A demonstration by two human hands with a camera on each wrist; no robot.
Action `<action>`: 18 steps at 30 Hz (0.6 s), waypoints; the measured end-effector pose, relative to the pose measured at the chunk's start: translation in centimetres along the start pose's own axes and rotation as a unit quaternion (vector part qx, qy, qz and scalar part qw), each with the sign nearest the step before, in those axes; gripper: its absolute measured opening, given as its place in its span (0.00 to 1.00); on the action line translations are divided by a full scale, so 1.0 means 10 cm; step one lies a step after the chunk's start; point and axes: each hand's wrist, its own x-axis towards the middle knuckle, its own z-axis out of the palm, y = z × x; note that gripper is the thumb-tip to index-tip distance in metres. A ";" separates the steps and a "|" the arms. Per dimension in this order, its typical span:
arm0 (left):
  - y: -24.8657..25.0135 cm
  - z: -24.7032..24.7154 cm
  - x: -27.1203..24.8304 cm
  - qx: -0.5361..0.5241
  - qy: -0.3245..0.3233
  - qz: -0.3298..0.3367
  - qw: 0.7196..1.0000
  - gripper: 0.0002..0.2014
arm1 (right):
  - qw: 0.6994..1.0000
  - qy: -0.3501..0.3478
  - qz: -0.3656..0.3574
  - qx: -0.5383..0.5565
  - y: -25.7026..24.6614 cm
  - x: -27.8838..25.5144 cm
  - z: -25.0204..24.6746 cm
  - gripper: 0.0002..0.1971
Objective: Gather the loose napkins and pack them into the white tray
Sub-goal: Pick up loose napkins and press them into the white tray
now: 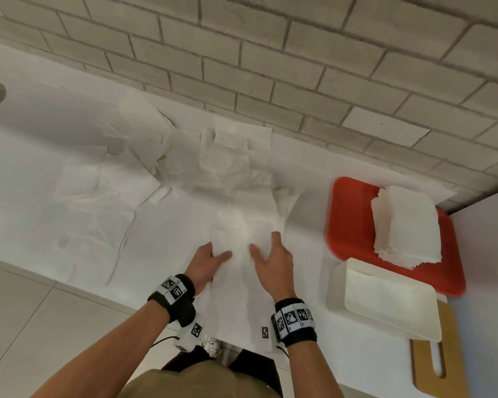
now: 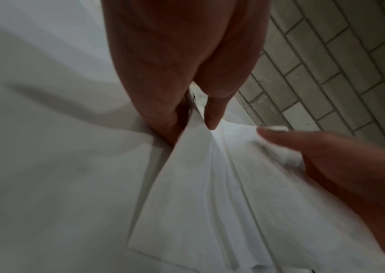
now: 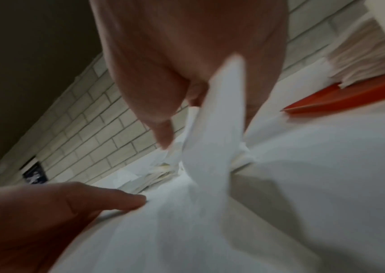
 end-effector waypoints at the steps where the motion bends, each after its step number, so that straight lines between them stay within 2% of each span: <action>1: -0.01 0.00 0.01 0.004 0.002 0.003 1.000 0.13 | 0.999 -0.040 -0.018 0.015 -0.02 -0.03 0.02 0.27; 2: -0.01 0.00 0.01 0.010 0.006 0.003 1.000 0.12 | 0.998 -0.058 -0.027 0.020 -0.03 -0.05 0.04 0.24; 3: 0.00 0.00 0.01 0.020 0.011 0.004 1.000 0.11 | 0.998 -0.041 -0.030 0.030 -0.04 -0.05 0.04 0.20; 5: 0.01 0.00 0.00 0.044 0.019 0.006 0.999 0.10 | 0.998 0.051 -0.017 0.030 -0.01 0.00 0.03 0.13; 6: 0.02 0.00 -0.01 0.053 0.020 0.006 0.998 0.10 | 0.997 0.072 0.002 0.013 0.03 0.04 0.03 0.11; 10: 0.06 0.01 -0.06 0.046 0.019 0.010 0.999 0.14 | 0.998 -0.002 0.050 -0.025 0.15 0.13 0.13 0.20; 12: 0.08 0.03 -0.07 0.029 0.015 0.013 0.999 0.17 | 0.998 -0.012 0.052 -0.016 0.18 0.15 0.20 0.16; 14: 0.08 0.03 -0.09 0.003 0.013 0.009 1.000 0.19 | 0.999 -0.008 0.039 -0.012 0.23 0.15 0.25 0.10; 18: 0.09 0.01 -0.09 -0.045 0.004 -0.016 0.999 0.22 | 0.998 0.050 -0.036 0.023 0.21 0.08 0.23 0.11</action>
